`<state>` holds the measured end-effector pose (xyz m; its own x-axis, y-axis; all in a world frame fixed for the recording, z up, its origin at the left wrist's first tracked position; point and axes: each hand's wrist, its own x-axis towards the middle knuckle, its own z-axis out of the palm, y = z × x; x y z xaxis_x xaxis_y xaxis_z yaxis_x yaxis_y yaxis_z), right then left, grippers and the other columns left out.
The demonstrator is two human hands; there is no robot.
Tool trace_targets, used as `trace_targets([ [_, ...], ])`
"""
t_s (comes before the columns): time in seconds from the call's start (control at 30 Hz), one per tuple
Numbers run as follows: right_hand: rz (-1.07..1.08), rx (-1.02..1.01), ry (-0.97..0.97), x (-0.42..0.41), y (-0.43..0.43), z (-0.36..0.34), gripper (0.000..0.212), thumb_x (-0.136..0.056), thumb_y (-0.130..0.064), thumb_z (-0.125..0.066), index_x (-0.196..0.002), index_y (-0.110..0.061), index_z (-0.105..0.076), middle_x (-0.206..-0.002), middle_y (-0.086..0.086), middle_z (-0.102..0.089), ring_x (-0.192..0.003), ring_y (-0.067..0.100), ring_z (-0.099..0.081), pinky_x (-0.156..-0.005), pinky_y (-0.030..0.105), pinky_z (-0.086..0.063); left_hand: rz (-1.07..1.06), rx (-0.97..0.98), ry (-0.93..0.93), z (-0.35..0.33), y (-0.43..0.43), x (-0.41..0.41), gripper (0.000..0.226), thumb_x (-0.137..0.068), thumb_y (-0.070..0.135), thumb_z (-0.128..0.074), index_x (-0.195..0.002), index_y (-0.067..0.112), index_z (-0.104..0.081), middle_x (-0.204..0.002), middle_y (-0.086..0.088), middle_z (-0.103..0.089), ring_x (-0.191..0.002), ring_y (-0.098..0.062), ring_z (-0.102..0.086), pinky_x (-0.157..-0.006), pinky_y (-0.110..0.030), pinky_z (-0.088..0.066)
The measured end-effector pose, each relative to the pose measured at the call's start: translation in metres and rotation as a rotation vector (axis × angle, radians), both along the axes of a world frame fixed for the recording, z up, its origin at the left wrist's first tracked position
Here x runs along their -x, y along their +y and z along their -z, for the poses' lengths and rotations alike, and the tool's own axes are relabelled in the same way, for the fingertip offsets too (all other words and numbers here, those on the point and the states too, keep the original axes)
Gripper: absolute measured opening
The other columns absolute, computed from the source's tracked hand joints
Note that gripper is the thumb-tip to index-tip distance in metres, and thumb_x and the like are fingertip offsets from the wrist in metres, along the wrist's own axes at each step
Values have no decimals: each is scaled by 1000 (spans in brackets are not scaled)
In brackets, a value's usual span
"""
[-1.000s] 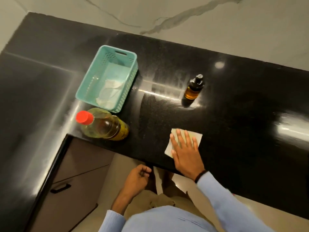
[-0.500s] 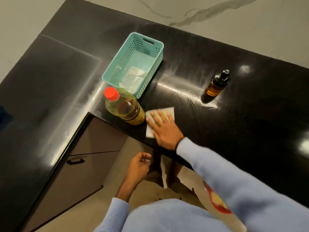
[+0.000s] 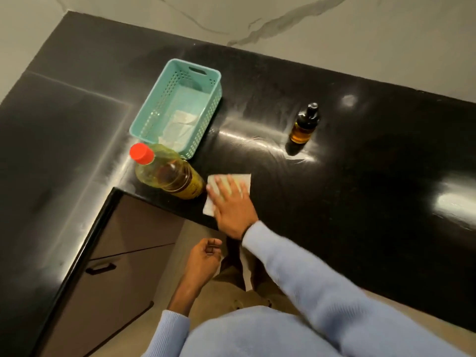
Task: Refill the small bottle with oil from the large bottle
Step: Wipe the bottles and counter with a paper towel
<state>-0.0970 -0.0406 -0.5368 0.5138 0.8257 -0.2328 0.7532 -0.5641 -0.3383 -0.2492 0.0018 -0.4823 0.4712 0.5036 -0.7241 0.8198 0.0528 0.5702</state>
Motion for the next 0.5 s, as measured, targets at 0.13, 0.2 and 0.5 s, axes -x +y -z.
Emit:
trace_targets([
  [0.13, 178, -2, 6, -31, -59, 2, 63, -98, -41, -31, -157, -35, -11, -167, 0, -7, -153, 29, -1, -122, 55, -6, 12, -29, -18, -2, 5, -1, 25, -94, -1, -54, -106, 20, -63, -97, -2, -66, -88, -20, -64, -71, -30, -53],
  [0.2, 257, 7, -23, -87, -38, 5, 61, -99, -41, -29, -157, -32, -12, -167, 2, -7, -153, 31, -3, -121, 57, -8, 51, -29, 1, -5, 5, 0, 24, -95, 1, -54, -107, 20, -62, -98, -4, -65, -86, -20, -64, -71, -30, -53],
  [0.5, 282, -9, 23, -99, 33, 1, 63, -98, -34, -35, -158, -26, -15, -167, 5, -6, -152, 34, -3, -121, 55, -2, 234, -32, -14, -4, -13, 1, 22, -95, 1, -56, -105, 20, -63, -95, -4, -66, -74, -19, -61, -60, -26, -49],
])
